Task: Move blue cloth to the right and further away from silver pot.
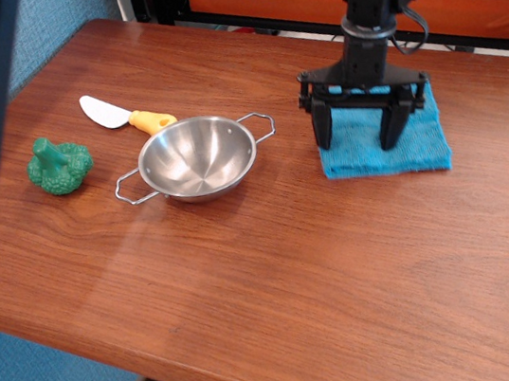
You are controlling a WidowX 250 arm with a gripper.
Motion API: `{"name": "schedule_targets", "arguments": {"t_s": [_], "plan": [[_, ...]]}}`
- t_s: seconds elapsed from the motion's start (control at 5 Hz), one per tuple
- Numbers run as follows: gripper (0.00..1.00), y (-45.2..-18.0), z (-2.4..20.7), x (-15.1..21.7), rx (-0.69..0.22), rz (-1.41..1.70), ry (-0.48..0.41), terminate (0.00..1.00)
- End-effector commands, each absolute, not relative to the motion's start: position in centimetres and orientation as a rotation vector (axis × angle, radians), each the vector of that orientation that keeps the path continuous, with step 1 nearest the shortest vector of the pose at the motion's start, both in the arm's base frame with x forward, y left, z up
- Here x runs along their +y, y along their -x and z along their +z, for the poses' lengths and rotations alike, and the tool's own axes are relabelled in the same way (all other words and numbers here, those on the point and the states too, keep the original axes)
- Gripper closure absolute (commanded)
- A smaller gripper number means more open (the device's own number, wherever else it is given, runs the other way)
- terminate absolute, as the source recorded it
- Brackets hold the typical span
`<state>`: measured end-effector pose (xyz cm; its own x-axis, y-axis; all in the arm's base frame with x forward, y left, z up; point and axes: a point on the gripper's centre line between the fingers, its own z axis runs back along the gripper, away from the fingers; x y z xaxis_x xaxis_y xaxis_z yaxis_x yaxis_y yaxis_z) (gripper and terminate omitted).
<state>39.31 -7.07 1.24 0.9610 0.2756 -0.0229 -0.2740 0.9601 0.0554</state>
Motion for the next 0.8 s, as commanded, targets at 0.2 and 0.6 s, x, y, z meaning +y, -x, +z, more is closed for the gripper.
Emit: {"name": "schedule_targets", "arguments": {"t_s": [0.2,0.6], "plan": [[0.00,-31.0,4.2,-6.3,0.036,0.220,-0.046,0.00],[0.00,-26.4,2.3,-6.2,0.122,0.209,-0.034,0.00]]}}
